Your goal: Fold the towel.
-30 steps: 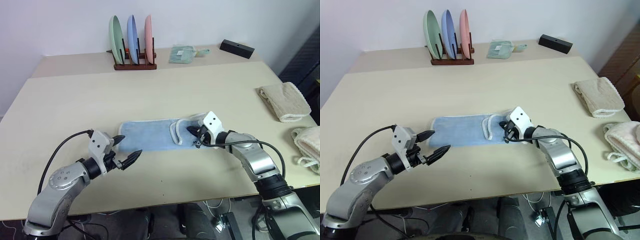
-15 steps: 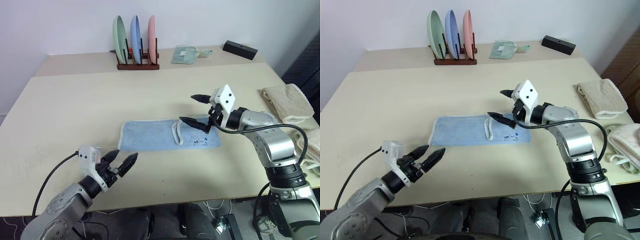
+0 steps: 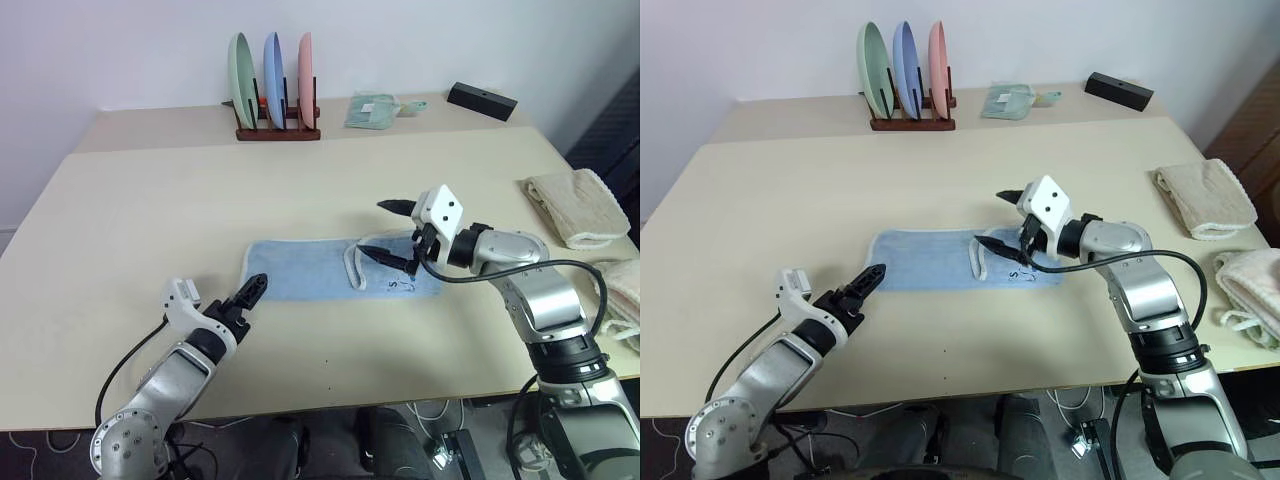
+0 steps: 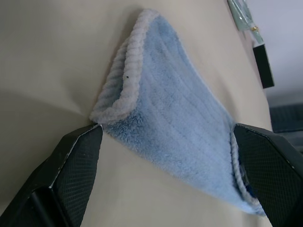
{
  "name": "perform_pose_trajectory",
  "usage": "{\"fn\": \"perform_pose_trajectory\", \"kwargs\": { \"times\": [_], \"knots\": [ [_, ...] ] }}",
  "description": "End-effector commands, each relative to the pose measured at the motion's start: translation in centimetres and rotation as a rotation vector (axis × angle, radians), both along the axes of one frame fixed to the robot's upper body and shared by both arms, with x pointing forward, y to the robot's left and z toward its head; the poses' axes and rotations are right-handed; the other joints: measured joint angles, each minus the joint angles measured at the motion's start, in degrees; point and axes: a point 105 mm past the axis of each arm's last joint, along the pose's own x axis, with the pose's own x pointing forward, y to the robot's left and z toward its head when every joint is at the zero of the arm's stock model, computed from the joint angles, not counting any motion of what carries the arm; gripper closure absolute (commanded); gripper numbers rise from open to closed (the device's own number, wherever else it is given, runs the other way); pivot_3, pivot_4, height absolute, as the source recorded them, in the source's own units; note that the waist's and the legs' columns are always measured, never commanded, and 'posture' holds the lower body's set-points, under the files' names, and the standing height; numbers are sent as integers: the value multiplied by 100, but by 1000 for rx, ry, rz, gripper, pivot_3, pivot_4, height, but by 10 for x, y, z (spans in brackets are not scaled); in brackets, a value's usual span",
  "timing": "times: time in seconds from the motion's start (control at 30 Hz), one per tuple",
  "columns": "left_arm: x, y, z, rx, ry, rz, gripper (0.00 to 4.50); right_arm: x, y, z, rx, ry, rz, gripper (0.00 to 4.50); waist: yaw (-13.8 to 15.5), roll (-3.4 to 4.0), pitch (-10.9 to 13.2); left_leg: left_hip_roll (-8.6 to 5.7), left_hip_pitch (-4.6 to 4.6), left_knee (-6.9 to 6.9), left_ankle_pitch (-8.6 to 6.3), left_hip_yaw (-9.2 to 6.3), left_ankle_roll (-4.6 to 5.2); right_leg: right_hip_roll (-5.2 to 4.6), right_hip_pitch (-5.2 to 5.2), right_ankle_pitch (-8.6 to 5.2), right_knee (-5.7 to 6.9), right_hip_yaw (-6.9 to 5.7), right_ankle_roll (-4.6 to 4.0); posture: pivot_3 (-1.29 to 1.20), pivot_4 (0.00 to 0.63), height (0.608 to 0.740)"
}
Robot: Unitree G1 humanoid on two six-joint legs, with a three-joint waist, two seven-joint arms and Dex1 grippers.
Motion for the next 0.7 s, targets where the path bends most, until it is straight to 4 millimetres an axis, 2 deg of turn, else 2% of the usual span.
{"fn": "perform_pose_trajectory", "kwargs": {
  "times": [0.03,0.07,0.3,0.43,0.7],
  "knots": [
    [3,7,-12,-30,71,58,520,-31,10,4,-5,55,161,0,22,1,0,0,-1,0,0,0,0,-1,1,0,0,0,0,0,150,735],
    [4,7,-12,-34,74,63,815,-35,10,3,-8,71,177,0,19,1,0,0,0,0,0,0,0,-1,1,0,0,0,0,0,150,735],
    [9,10,-6,-31,40,90,4359,-39,13,-7,-30,67,159,0,16,-3,1,1,-6,0,0,1,-2,0,-5,-1,-1,1,0,0,150,735],
    [12,27,11,-59,-55,159,4473,-40,13,-10,-33,70,160,0,17,-3,1,1,-13,0,0,1,-3,0,-12,-1,-3,1,0,0,150,735],
    [4,108,56,186,-293,313,4473,-37,7,-12,-51,58,146,0,8,-5,3,5,-14,-3,1,3,-6,5,-17,-1,-3,1,-1,0,150,735]
  ]
}}
